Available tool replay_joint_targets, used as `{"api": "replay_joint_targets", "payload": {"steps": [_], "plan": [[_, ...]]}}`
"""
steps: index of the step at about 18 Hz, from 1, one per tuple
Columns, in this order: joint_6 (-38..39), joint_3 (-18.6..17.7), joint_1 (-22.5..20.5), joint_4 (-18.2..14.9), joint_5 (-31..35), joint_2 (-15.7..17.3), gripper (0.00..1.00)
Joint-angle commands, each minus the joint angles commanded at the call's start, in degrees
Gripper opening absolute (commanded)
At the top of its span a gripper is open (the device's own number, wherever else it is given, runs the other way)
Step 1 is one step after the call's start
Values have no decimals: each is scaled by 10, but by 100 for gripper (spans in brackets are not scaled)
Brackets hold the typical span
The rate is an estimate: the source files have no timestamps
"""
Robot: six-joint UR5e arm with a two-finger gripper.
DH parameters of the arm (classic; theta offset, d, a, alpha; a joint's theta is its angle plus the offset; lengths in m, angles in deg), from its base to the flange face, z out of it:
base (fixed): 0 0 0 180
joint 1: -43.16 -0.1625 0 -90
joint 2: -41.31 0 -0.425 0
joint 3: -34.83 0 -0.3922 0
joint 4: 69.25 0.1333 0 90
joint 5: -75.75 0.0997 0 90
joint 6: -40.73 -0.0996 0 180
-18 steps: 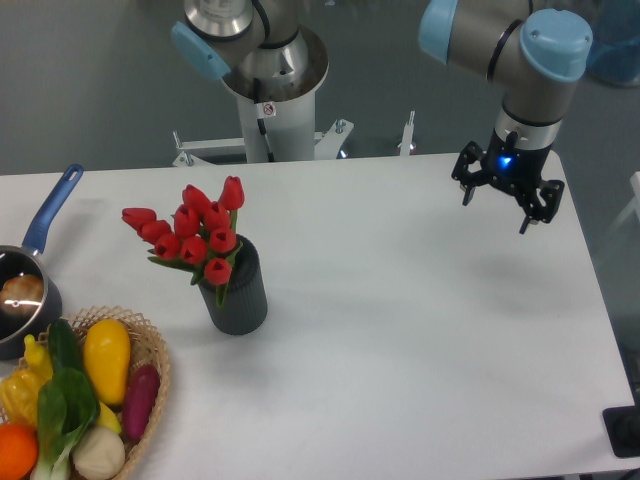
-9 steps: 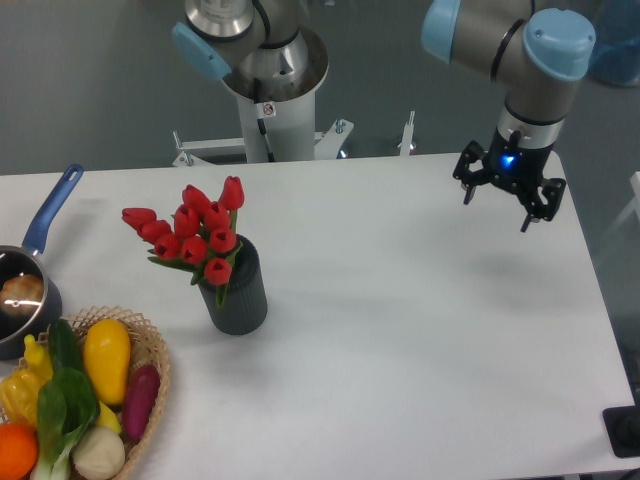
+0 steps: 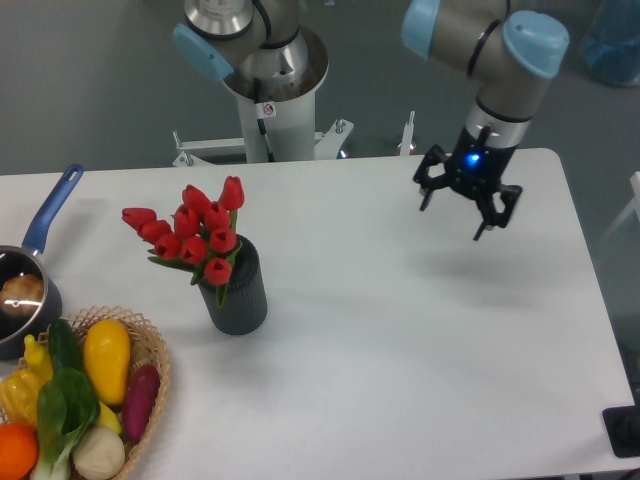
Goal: Pick up the flowers from the vase
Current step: 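Move the open gripper toward the red tulip stems above the vase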
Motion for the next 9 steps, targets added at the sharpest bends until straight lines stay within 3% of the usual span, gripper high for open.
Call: {"api": "replay_joint_targets", "payload": {"steps": [9], "plan": [[0, -59, 55, -7, -153, 57, 100]]}}
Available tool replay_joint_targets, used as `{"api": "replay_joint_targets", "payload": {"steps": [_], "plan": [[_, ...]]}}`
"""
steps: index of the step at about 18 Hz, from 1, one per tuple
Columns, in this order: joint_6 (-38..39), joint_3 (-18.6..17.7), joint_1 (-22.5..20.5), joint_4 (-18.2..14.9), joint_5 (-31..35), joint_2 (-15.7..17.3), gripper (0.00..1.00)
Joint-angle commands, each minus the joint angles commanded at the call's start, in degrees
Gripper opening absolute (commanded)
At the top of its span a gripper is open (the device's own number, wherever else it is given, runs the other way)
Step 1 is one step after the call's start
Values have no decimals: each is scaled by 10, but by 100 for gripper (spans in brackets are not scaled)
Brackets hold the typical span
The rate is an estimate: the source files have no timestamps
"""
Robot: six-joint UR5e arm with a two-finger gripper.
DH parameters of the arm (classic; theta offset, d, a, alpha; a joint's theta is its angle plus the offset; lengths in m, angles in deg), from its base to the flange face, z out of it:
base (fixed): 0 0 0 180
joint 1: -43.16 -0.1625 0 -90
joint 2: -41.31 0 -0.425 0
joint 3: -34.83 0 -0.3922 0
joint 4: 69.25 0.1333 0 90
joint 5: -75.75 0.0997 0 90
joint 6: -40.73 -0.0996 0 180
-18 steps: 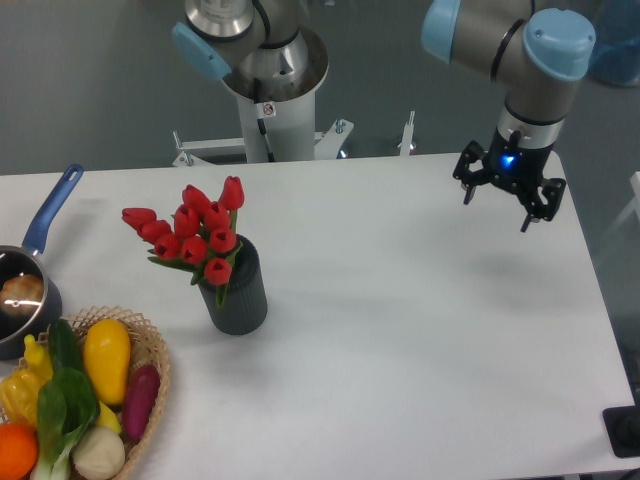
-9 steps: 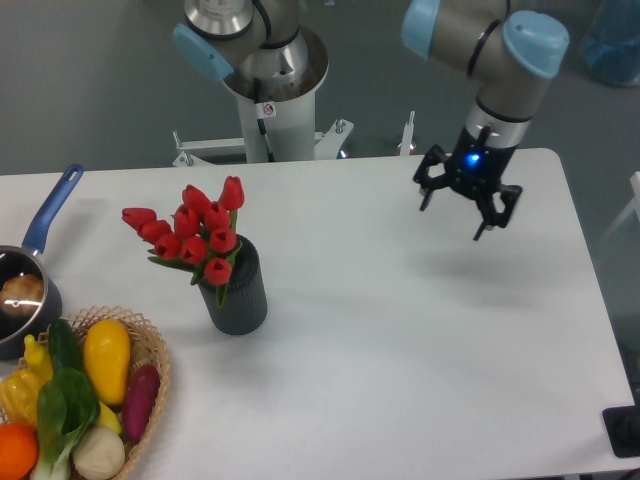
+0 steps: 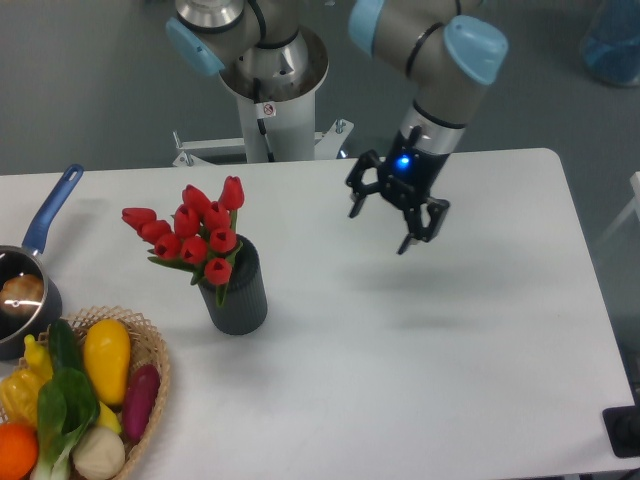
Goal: Pick up the flowers from the vase
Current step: 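Move the open gripper toward the red tulip stems above the vase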
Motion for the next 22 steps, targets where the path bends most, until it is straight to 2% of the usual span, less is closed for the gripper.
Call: {"api": "replay_joint_targets", "payload": {"steps": [3, 14, 22], "plan": [[0, -11, 12, 0, -48, 8, 100], [0, -31, 54, 0, -152, 11, 100], [0, -38, 88, 2, -192, 5, 100]]}}
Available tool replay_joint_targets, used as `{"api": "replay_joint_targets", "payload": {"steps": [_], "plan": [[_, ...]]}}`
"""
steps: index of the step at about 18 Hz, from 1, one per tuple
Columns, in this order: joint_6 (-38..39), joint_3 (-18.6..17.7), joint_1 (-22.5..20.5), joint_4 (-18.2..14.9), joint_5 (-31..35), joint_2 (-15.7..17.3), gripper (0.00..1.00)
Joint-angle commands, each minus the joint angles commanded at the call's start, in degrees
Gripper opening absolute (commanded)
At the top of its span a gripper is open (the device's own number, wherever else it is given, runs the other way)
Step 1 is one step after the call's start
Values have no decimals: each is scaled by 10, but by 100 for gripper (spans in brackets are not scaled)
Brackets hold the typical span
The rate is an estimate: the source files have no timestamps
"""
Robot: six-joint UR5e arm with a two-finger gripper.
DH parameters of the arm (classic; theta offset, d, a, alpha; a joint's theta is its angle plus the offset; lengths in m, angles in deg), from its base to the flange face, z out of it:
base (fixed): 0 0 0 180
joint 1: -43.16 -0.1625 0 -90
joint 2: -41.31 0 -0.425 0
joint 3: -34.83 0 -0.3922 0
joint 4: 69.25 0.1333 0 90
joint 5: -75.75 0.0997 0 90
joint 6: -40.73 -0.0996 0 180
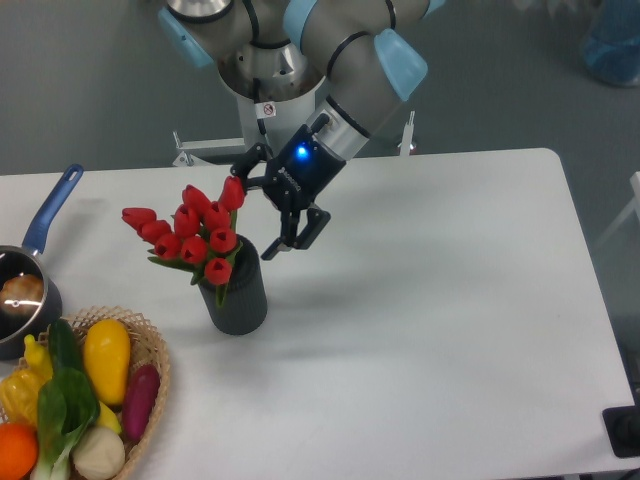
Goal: Pick up the flowers from the vase
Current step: 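Move the open gripper toward the red tulip stems above the vase, then close the gripper around the tulip stems at the vase rim, then lift the gripped tulips straight up out of the grey vase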
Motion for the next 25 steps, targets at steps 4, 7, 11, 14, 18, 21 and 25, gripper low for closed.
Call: {"api": "replay_joint_targets", "payload": {"steps": [4, 7, 11, 14, 18, 21, 25], "plan": [[0, -4, -1, 1, -1, 2, 24], [1, -4, -1, 1, -4, 2, 0], [5, -4, -4, 1, 2, 9, 0], [14, 3, -9, 0, 0, 16, 0], [65, 15, -14, -2, -17, 34, 0], [105, 34, -14, -2, -51, 40, 0], [152, 65, -11, -2, -85, 47, 0]]}}
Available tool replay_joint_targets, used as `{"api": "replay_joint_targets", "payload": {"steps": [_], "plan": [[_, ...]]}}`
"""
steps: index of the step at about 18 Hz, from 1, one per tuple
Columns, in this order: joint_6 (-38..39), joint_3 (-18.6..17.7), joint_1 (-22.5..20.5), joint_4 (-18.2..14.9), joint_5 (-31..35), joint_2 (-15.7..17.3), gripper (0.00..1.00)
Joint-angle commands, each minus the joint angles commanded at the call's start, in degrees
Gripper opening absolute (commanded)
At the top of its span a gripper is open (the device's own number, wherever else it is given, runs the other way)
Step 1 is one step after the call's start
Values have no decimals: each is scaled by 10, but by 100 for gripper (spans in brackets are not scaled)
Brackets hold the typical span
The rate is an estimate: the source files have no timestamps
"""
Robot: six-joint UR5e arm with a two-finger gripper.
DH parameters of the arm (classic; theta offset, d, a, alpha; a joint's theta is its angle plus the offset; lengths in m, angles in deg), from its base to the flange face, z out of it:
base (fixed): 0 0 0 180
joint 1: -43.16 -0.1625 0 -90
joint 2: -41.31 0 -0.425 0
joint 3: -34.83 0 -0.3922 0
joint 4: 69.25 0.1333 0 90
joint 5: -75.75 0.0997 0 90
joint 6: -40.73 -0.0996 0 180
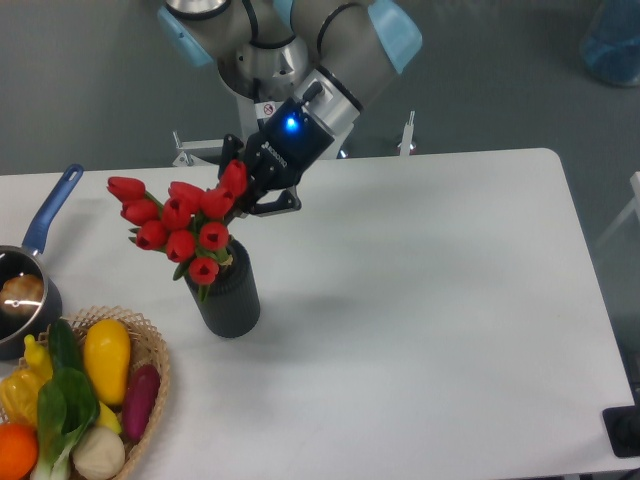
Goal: Pick up the flowers from the vase
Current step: 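Lift the gripped tulips straight up out of the grey vase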
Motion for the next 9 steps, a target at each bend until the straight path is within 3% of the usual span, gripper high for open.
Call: {"api": "replay_joint_targets", "payload": {"steps": [9], "plan": [[76, 48, -1, 0, -23, 28, 0]]}}
